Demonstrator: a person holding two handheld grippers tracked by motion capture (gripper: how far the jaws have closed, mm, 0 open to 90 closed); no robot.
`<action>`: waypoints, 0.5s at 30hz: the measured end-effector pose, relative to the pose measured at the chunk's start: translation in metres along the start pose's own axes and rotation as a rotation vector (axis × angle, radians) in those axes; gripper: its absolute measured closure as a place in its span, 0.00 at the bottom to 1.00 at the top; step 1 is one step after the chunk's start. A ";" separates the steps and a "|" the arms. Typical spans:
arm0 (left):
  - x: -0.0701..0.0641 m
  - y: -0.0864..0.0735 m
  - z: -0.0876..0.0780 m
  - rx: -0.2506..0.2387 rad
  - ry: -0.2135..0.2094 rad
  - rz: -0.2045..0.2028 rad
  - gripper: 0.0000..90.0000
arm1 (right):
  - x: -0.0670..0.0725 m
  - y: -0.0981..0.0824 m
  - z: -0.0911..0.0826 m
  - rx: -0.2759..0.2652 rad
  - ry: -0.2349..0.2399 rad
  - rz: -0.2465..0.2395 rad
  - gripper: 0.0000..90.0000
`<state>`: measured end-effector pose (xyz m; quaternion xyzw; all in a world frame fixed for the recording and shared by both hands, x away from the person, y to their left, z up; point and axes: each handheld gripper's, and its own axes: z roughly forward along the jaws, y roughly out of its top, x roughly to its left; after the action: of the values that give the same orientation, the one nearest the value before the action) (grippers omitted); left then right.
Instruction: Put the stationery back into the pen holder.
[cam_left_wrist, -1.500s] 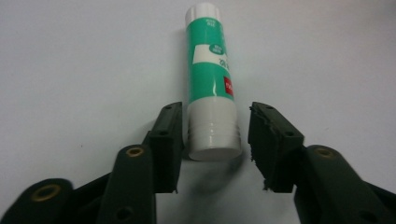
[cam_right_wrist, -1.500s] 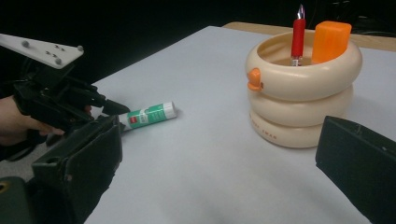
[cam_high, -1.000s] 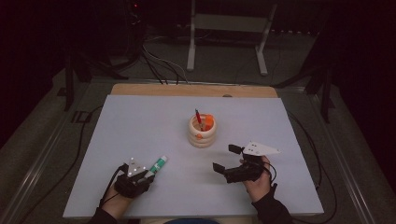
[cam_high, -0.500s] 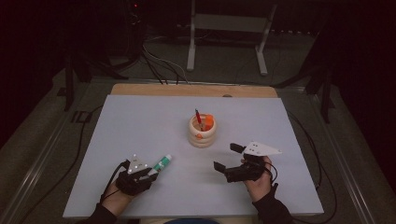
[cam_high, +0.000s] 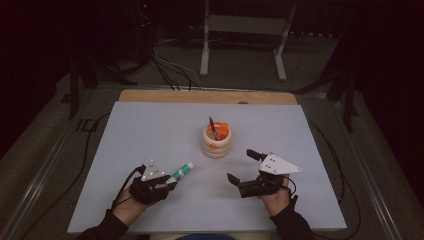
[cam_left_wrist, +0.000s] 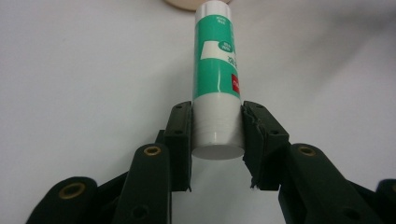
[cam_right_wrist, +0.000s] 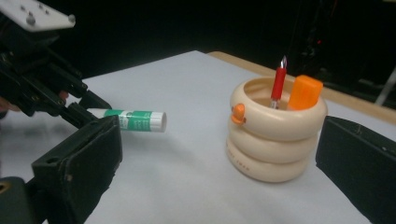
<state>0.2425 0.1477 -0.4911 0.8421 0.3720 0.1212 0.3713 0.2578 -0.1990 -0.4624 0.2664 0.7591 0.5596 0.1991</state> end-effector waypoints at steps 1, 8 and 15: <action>-0.001 0.002 0.000 -0.001 -0.009 0.003 0.74 | 0.001 0.001 0.000 0.003 0.009 -0.006 0.00; -0.006 0.015 0.004 0.005 -0.052 0.038 0.74 | 0.012 0.004 0.004 0.048 0.030 -0.101 0.00; -0.012 0.029 0.009 0.026 -0.101 0.077 0.74 | 0.026 0.003 0.010 0.057 -0.003 -0.228 0.00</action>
<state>0.2538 0.1218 -0.4755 0.8656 0.3215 0.0881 0.3736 0.2442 -0.1744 -0.4627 0.1846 0.7998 0.5111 0.2550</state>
